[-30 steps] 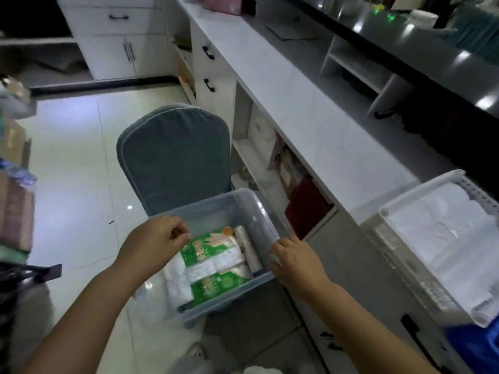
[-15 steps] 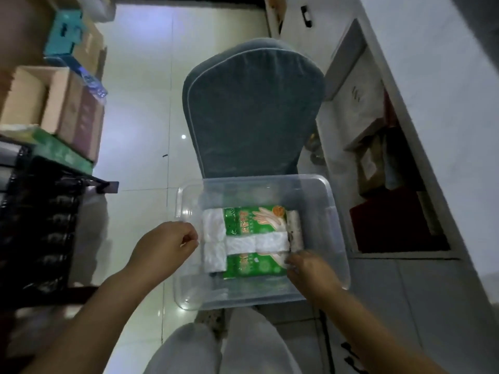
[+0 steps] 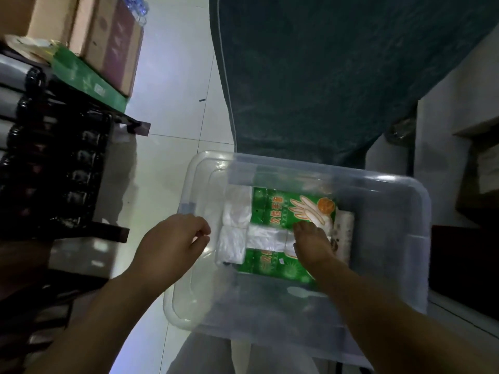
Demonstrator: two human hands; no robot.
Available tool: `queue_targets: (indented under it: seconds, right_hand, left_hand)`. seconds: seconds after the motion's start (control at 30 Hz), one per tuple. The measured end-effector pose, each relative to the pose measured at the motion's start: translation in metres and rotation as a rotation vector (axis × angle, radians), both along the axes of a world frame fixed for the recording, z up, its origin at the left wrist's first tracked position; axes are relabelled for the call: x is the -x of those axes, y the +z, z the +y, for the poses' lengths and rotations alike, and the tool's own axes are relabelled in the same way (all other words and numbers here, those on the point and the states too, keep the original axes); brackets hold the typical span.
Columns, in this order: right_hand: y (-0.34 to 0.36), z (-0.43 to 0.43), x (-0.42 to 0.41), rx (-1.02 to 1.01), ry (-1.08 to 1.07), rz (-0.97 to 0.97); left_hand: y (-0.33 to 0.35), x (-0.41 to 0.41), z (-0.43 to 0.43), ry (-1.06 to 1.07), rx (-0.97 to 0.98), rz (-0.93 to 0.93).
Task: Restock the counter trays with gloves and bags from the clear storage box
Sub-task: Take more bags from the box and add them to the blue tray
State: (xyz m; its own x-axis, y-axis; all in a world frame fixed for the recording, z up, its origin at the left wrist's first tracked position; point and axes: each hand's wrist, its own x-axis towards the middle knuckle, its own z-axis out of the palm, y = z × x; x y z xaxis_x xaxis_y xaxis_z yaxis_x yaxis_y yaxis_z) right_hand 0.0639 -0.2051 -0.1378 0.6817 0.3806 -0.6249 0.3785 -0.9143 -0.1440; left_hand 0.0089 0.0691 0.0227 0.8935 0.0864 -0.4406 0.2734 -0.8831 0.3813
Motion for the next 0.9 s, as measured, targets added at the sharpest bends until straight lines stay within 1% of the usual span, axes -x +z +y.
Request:
queue_targets:
  seconds: [0.07, 0.13, 0.23, 0.37, 0.43, 0.57, 0.6, 0.63, 0.7, 0.73, 0.77, 0.83, 0.9]
  right_hand:
    - [-0.015, -0.001, 0.001, 0.034, 0.039, 0.001]
    - [-0.025, -0.003, 0.004, 0.029, -0.001, -0.013]
    - [-0.03, -0.004, 0.008, -0.053, -0.082, -0.003]
    - [-0.018, -0.004, 0.014, -0.183, -0.198, 0.097]
    - [-0.006, -0.005, 0.017, -0.266, -0.265, 0.099]
    - [0.034, 0.01, 0.019, -0.587, -0.499, 0.122]
    - [0.047, 0.018, 0.018, -0.66, -0.533, 0.125]
    - [0.057, 0.026, 0.017, -0.727, -0.561, 0.129]
    - [0.074, 0.044, 0.015, -0.843, -0.608, 0.151]
    - [0.081, 0.053, 0.015, -0.886, -0.624, 0.159]
    - [0.085, 0.061, 0.015, -0.923, -0.638, 0.166]
    - [0.087, 0.077, 0.016, -0.964, -0.674, 0.207]
    - [0.08, 0.09, 0.019, -0.948, -0.686, 0.264]
  left_hand:
    - [-0.011, 0.0, -0.004, -0.014, 0.006, -0.009]
    - [-0.02, 0.0, -0.007, -0.017, 0.011, -0.013]
    - [-0.03, 0.001, -0.015, -0.048, 0.027, -0.002]
    - [-0.039, 0.001, -0.032, -0.029, 0.066, 0.047]
    - [-0.04, 0.003, -0.042, 0.027, 0.095, 0.083]
    - [-0.04, 0.004, -0.056, 0.189, 0.136, 0.101]
    - [-0.04, 0.002, -0.058, 0.252, 0.175, 0.114]
    - [-0.039, -0.001, -0.059, 0.34, 0.255, 0.135]
    - [-0.033, -0.013, -0.058, 0.587, 0.551, 0.178]
    - [-0.029, -0.019, -0.058, 0.708, 0.702, 0.161]
    - [-0.025, -0.023, -0.056, 0.802, 0.801, 0.113]
    - [-0.017, -0.028, -0.049, 0.907, 0.859, -0.025]
    - [-0.009, -0.027, -0.039, 0.947, 0.854, -0.15]
